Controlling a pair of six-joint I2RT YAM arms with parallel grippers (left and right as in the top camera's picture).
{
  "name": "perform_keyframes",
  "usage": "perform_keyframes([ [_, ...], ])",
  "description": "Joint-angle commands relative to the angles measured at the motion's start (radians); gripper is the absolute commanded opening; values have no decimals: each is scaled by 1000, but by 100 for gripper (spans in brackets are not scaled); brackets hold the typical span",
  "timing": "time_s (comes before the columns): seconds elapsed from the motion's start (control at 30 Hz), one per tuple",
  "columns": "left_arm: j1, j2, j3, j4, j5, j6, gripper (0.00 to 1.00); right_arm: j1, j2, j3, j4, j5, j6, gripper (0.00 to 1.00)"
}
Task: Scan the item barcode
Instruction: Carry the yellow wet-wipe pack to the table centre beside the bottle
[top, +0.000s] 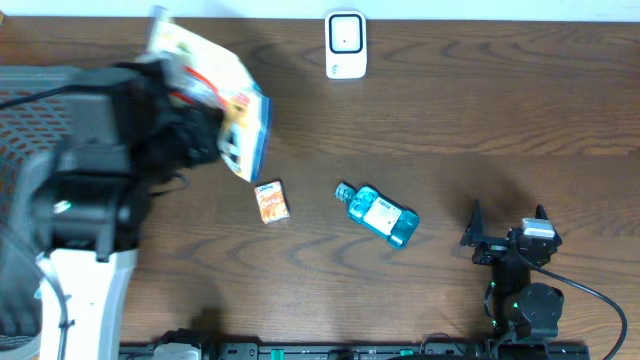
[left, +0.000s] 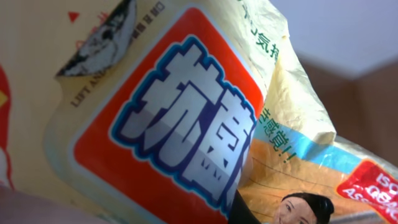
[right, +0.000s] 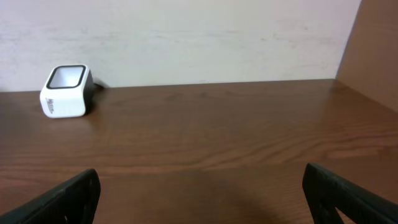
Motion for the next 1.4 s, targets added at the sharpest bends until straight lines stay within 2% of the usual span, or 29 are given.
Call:
perform_keyframes([
  [0.0,-131,76,-31,-16,-212,108,7,-7,-5,-1,-3,12,-15,99],
  [0.17,-260,242,-51,-2,-222,248,7,-7,-5,-1,-3,12,-15,99],
  [0.37,-308,494,-51,39,-222,390,7,-7,-5,-1,-3,12,-15,99],
  [0.6,-309,691,-51,76,-189,390,7,-7,-5,-1,-3,12,-15,99],
  [0.87,-308,747,-51,83,-143,387,7,-7,-5,-1,-3,12,-15,99],
  [1.07,-309,747,-54,72,-143,262,8,-7,-5,-1,-3,12,-15,99],
  [1.1,-309,747,-56,67,-143,261,17,-7,-5,-1,-3,12,-15,99],
  [1.13,-308,747,-57,65,-143,261,33,-7,-5,-1,-3,12,-15,99],
  [1.17,-308,747,-57,62,-143,261,50,-7,-5,-1,-3,12,-15,99],
  [1.2,-308,747,-57,56,-143,261,77,-7,-5,-1,-3,12,-15,99],
  [1.23,-308,747,-57,51,-143,261,89,-7,-5,-1,-3,12,-15,99],
  [1.3,-308,746,-57,39,-145,261,98,-7,-5,-1,-3,12,-15,99],
  [1.37,-308,746,-56,29,-147,261,99,-7,-5,-1,-3,12,-15,99],
])
